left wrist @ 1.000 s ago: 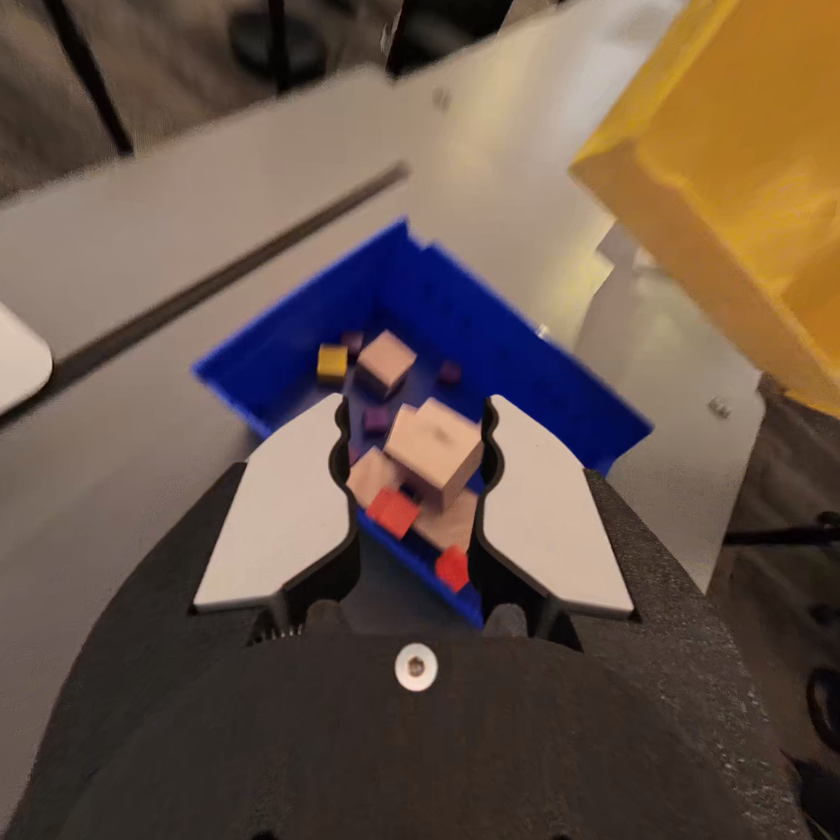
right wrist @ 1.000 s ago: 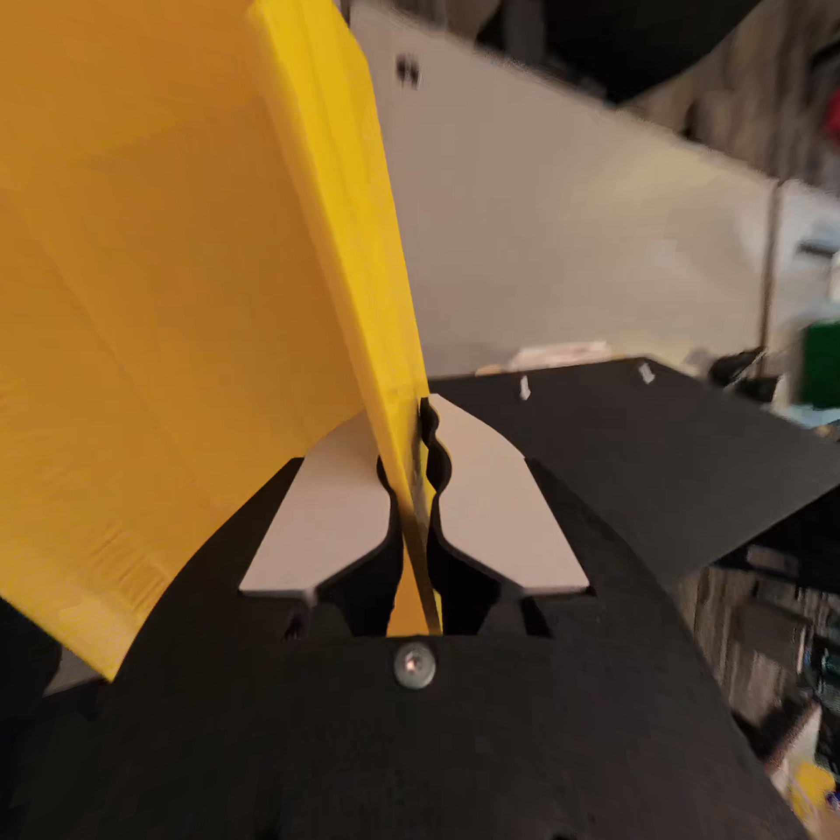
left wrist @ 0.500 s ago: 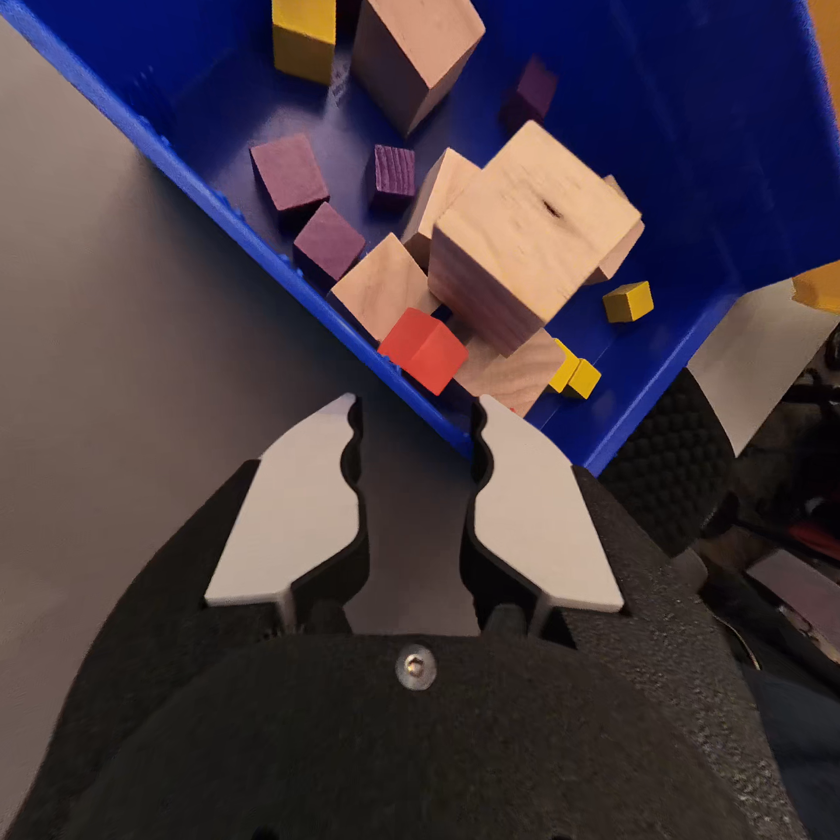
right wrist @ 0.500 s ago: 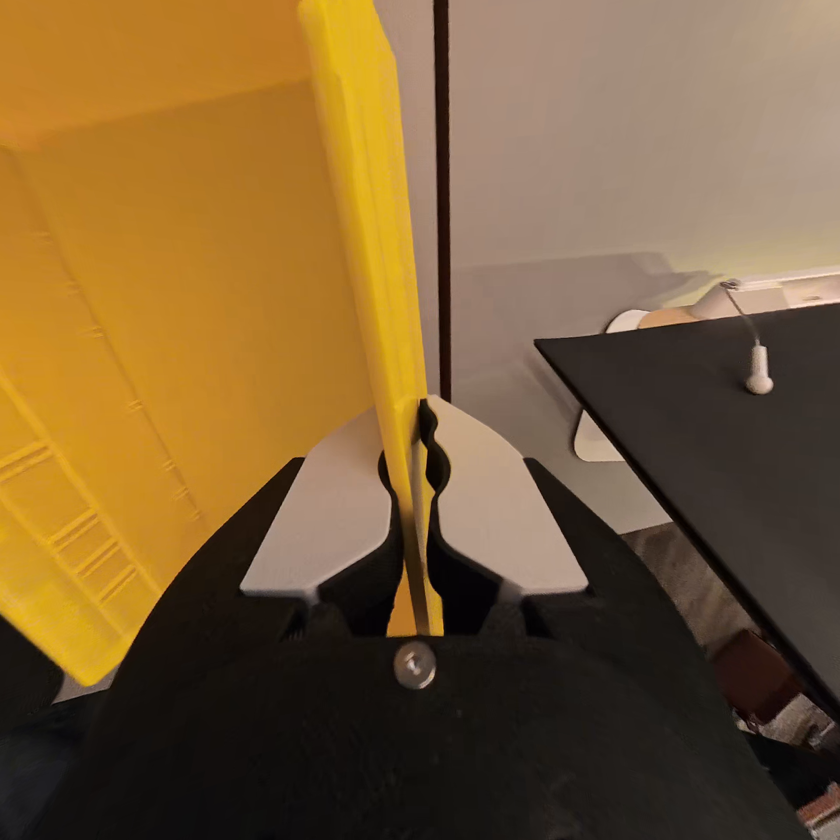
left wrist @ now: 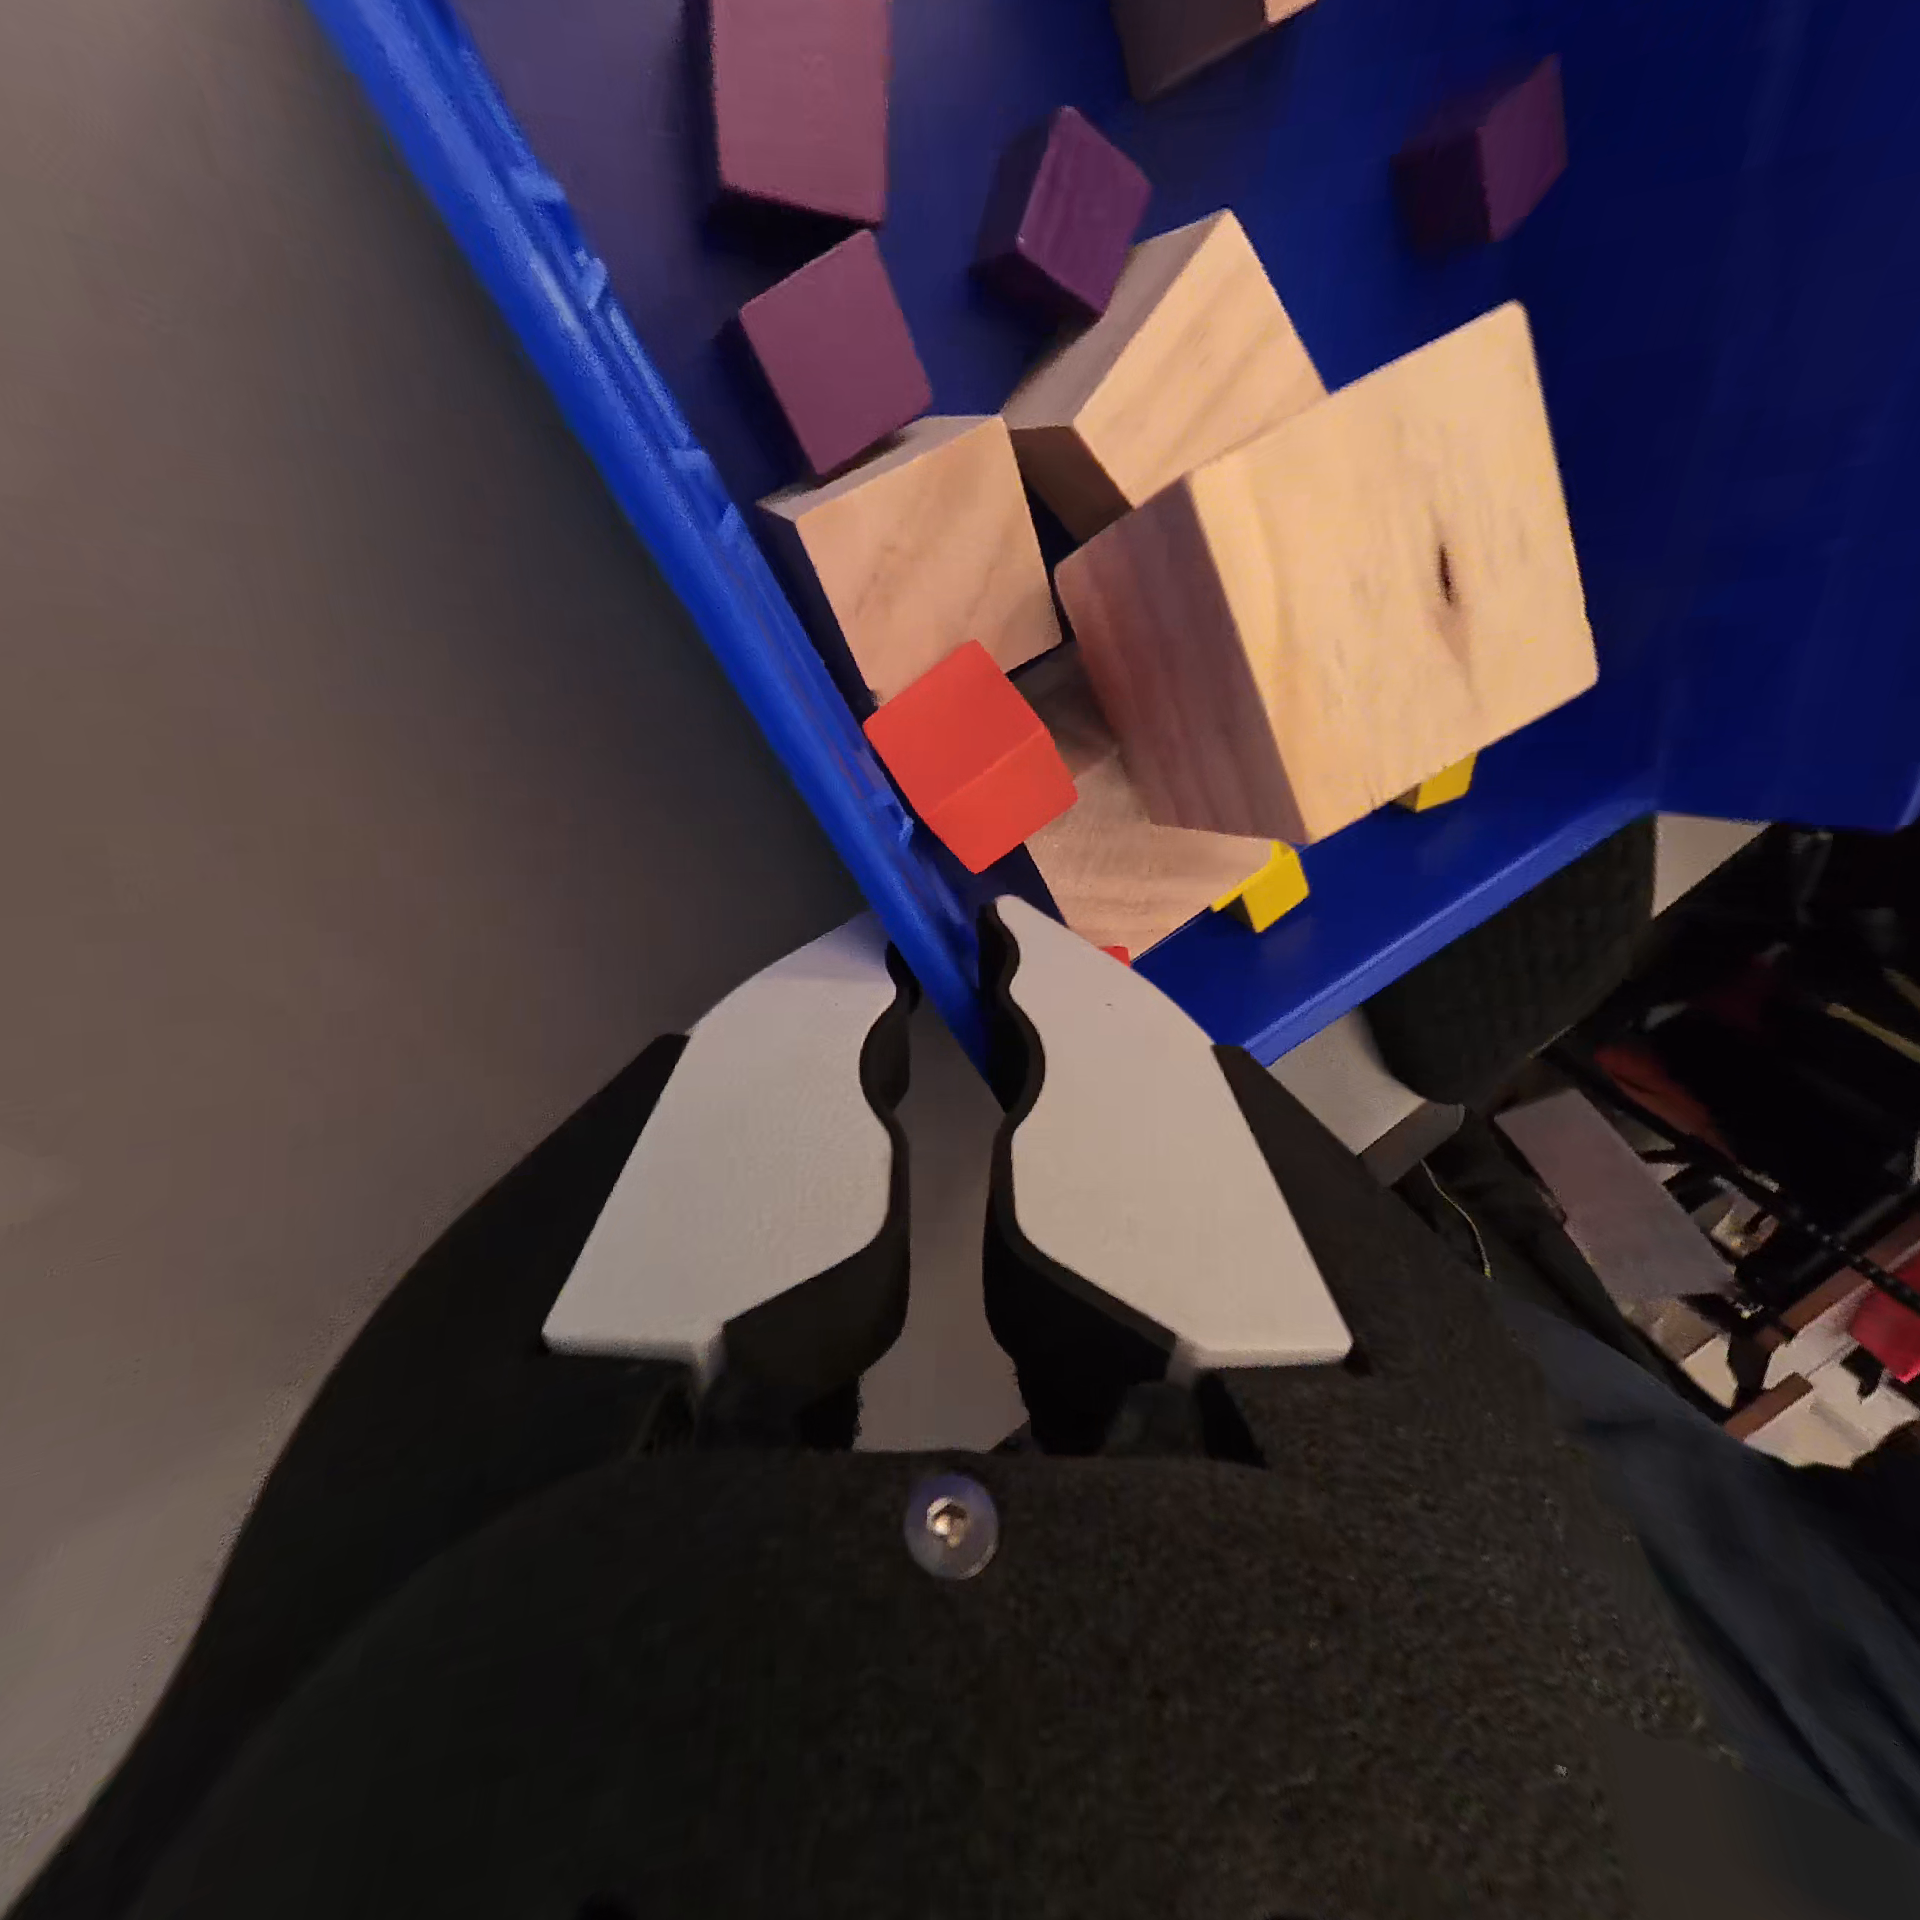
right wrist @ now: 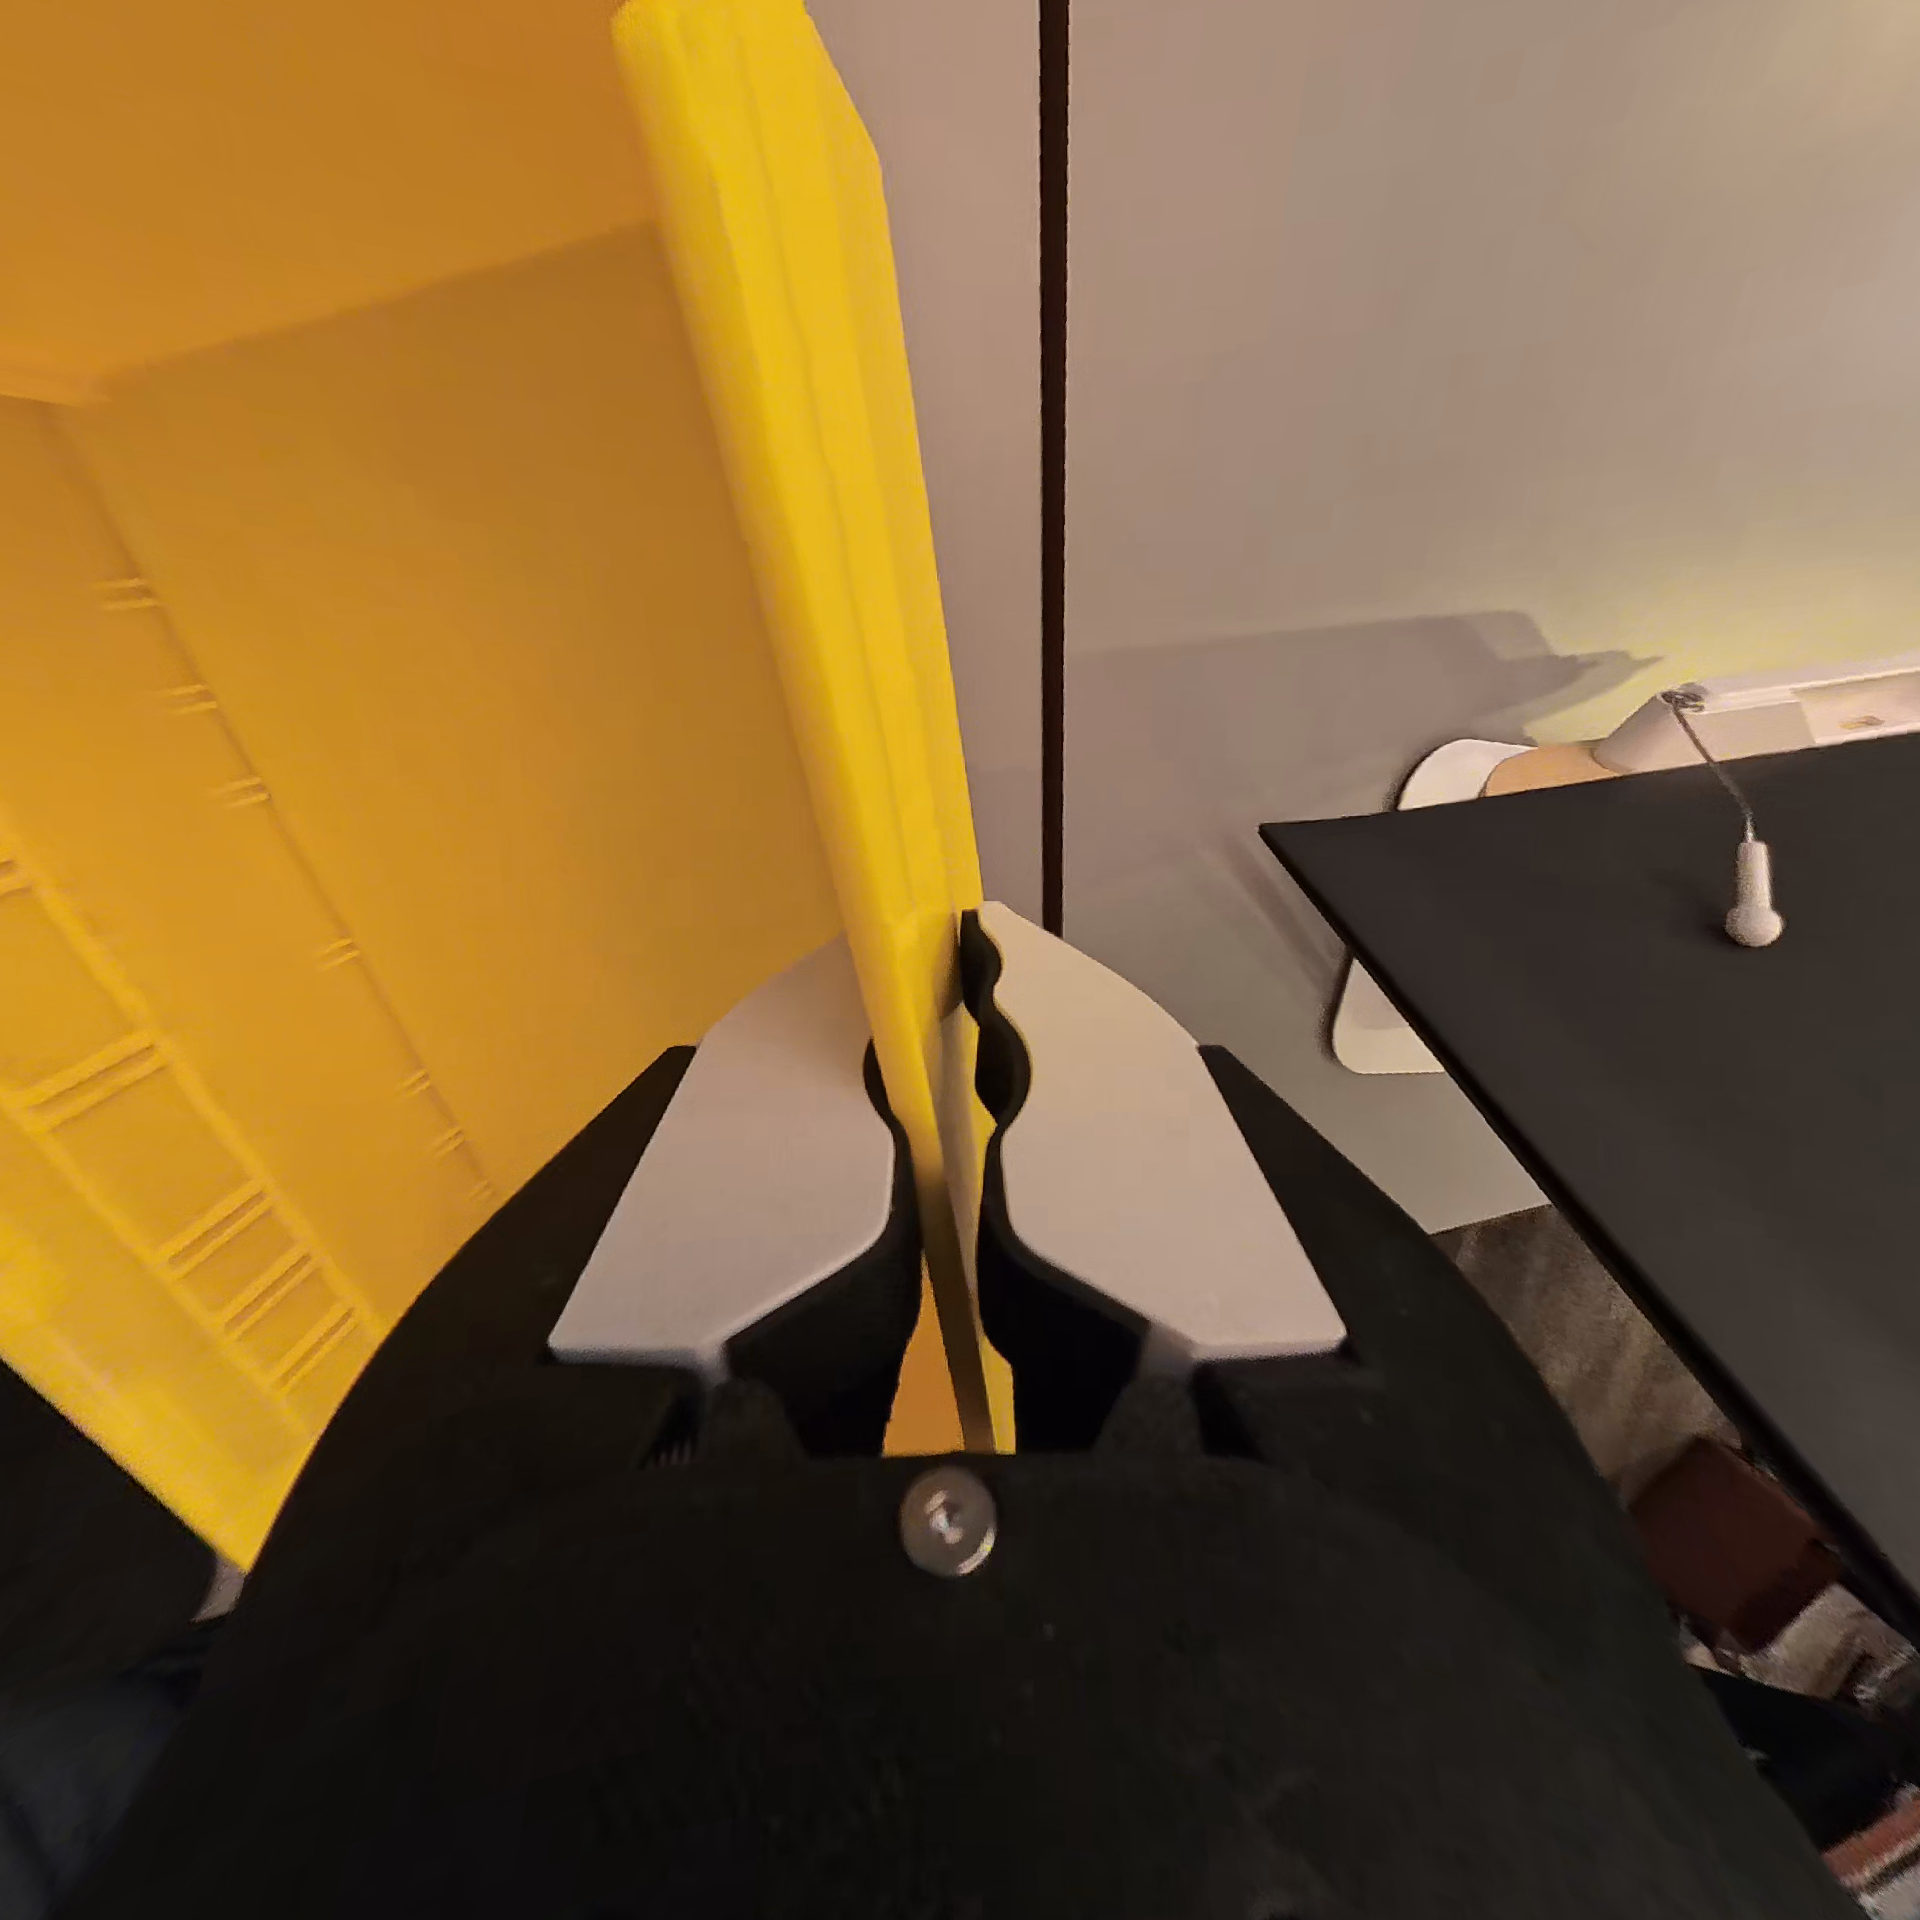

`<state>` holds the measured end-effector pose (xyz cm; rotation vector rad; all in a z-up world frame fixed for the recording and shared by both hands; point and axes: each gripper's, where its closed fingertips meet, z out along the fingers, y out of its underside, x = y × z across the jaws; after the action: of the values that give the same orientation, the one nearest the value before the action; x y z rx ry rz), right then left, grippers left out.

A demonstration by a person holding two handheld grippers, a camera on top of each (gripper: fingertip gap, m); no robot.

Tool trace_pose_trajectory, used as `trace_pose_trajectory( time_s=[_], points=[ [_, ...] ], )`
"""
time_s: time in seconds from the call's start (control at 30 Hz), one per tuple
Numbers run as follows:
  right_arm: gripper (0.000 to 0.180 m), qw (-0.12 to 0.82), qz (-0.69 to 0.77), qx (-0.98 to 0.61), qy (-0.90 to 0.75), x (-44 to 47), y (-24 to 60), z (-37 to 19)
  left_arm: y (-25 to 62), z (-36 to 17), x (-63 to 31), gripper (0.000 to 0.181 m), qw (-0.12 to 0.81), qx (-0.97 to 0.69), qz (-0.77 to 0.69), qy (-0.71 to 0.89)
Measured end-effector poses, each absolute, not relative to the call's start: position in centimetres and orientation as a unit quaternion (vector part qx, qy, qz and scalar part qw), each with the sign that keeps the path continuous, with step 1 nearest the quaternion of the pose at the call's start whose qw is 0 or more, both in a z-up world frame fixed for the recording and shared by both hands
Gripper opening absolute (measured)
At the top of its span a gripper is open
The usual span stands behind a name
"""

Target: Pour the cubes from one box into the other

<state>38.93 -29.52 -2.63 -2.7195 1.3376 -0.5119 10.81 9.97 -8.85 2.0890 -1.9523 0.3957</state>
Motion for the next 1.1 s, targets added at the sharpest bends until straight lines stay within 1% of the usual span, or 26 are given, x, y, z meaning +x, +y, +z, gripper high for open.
trace_pose_trajectory(
  time_s=[0.23, 0.43, 0.53, 0.73, 0.8, 0.97, 1.1],
  points=[
    [0.005, 0.099, -0.108, -0.865, 0.480, 39.0, -24.9, -2.2, 19.4, -8.7, 5.8, 0.006, 0.104, 0.776, 0.134, -0.607],
    [0.004, 0.154, -0.001, -0.860, 0.486, 36.7, -17.4, -4.7, 28.7, -8.6, -0.7, 0.006, 0.073, 0.831, 0.120, -0.538],
    [0.004, 0.148, 0.034, -0.868, 0.473, 35.0, -14.0, -7.0, 32.7, -8.6, -4.0, 0.005, 0.058, 0.856, 0.119, -0.499],
    [0.007, 0.093, 0.097, -0.880, 0.456, 31.0, -9.7, -12.0, 37.1, -8.5, -8.7, 0.006, 0.061, 0.885, 0.167, -0.430],
    [0.007, 0.111, 0.110, -0.872, 0.464, 30.6, -8.3, -12.1, 37.9, -8.4, -9.8, 0.006, 0.054, 0.877, 0.168, -0.447],
    [0.006, 0.092, 0.099, -0.880, 0.455, 29.7, -6.9, -12.1, 39.7, -8.4, -11.9, 0.006, 0.040, 0.874, 0.155, -0.458],
    [0.005, 0.094, 0.090, -0.865, 0.484, 30.0, -6.5, -12.1, 40.6, -8.4, -13.2, 0.006, 0.033, 0.862, 0.159, -0.481]
  ],
)
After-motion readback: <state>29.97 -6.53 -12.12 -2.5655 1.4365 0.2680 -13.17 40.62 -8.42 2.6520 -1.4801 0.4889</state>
